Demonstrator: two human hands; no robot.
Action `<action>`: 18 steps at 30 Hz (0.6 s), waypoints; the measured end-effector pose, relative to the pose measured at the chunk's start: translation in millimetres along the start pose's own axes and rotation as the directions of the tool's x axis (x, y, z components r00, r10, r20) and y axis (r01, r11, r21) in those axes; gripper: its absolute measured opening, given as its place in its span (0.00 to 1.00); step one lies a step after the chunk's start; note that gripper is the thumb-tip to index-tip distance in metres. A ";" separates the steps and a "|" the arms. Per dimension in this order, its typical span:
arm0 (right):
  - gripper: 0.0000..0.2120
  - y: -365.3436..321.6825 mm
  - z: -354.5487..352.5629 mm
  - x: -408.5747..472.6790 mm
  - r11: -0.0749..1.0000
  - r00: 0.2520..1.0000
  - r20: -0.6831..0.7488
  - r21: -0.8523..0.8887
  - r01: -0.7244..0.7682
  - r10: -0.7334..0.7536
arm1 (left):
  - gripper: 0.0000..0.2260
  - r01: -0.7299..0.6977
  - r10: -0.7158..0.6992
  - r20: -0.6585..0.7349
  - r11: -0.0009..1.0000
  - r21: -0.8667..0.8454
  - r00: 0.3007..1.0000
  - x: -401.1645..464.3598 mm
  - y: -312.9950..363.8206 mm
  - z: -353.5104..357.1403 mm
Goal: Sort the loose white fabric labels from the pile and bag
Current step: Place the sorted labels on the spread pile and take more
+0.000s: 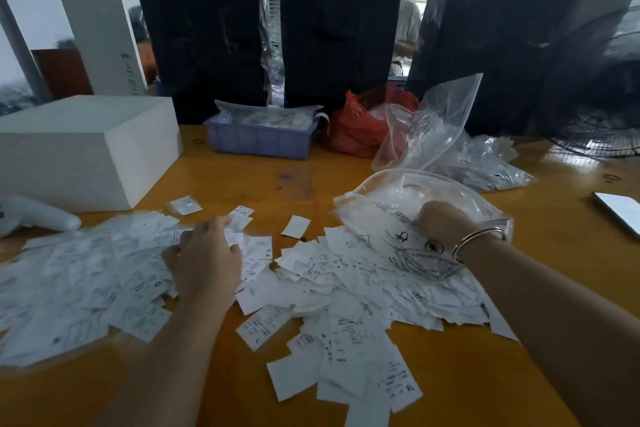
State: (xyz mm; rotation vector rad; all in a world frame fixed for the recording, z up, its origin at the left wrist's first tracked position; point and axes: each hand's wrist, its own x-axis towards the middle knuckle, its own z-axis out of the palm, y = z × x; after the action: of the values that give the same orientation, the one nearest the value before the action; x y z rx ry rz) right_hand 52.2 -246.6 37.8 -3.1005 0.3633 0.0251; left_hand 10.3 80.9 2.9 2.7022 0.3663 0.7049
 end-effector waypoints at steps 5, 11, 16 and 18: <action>0.09 -8.3 0.8 -9.9 0.998 0.966 -0.259 0.060 -0.004 0.020 | 0.13 -0.053 0.052 -0.027 0.997 -0.061 0.998 -0.3 3.2 -0.9; 0.07 -2.4 -5.5 -11.9 0.969 0.944 -0.323 0.245 0.016 0.066 | 0.08 -0.329 0.306 -0.122 0.898 -0.293 0.944 -10.9 19.2 -5.3; 0.09 8.6 -13.3 -10.7 0.861 0.981 -0.186 0.506 0.049 0.053 | 0.07 -0.350 0.358 -0.057 0.849 -0.395 0.932 -17.4 26.7 -4.2; 0.03 10.2 -17.0 -11.6 0.788 0.989 -0.138 0.613 0.048 0.048 | 0.06 -0.339 0.353 -0.046 0.842 -0.420 0.935 -18.3 26.9 -5.1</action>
State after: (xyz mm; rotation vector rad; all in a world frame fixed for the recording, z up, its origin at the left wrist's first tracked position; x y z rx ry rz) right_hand 38.8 -254.3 54.8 -2.4492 0.2967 -0.2704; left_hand -3.4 51.6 9.2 2.3705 -0.2723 0.7322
